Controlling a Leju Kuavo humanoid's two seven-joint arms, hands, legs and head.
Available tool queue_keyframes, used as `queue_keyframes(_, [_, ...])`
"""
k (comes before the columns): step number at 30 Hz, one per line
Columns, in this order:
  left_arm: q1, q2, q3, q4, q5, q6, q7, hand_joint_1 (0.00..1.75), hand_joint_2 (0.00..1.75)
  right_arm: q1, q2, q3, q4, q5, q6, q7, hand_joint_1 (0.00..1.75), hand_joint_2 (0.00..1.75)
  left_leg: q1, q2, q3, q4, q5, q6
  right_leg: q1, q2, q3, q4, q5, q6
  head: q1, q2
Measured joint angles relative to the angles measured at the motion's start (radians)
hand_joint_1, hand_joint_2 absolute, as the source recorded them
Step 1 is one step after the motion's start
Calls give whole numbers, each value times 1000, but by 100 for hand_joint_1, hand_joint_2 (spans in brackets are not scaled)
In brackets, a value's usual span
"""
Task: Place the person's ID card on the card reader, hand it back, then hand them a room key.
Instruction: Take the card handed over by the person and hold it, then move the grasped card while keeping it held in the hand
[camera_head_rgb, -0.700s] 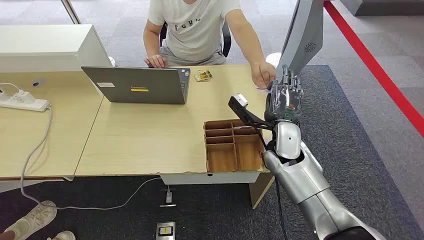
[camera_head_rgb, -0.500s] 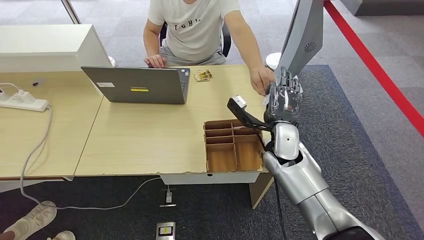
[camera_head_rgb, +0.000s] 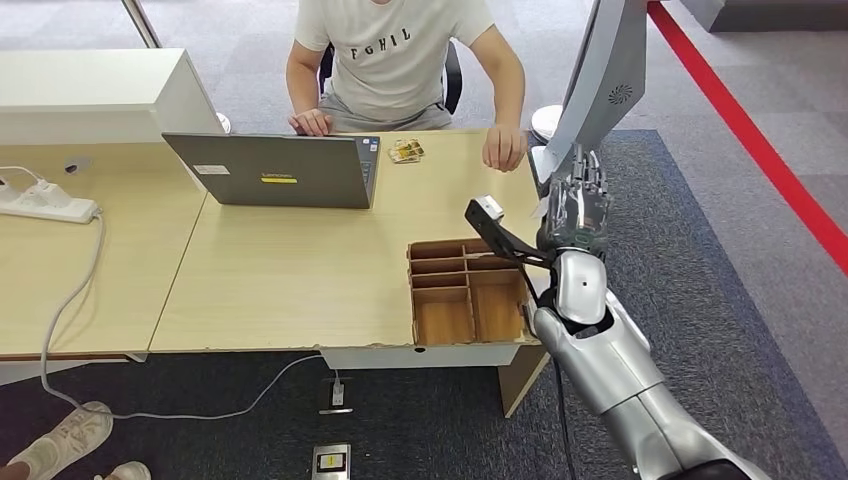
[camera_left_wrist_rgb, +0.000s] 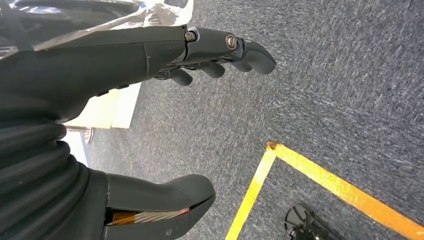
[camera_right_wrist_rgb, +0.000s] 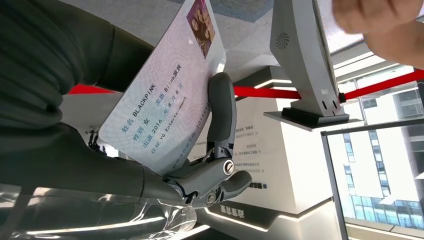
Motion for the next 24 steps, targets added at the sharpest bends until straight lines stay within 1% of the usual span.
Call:
queue_keyframes(6, [1, 3, 0, 0, 14, -6, -3, 0, 175, 48, -40, -23, -64, -17, 4, -31, 175, 175, 0, 0, 0, 0, 0, 0, 0, 0, 0, 0, 0, 0, 0, 0])
queue_keyframes(16, [2, 3, 0, 0, 25, 1, 11, 0, 175, 244, -116, -110, -205, -74, -14, -78, 175, 175, 0, 0, 0, 0, -1, 0, 0, 0, 0, -1, 0, 0, 0, 0])
queue_keyframes(20, [1, 0, 0, 0, 28, 14, 15, 0, 175, 307, -128, -140, -235, -94, -19, -113, 175, 175, 0, 0, 0, 0, -1, 0, 0, 0, 0, -1, 0, 0, 0, 0])
queue_keyframes(24, [0, -4, 0, 0, 28, 17, 17, 0, 175, 345, -129, -148, -238, -94, -20, -128, 175, 175, 0, 0, 0, 0, -1, 0, 0, 0, 0, 0, 0, 0, 0, 0])
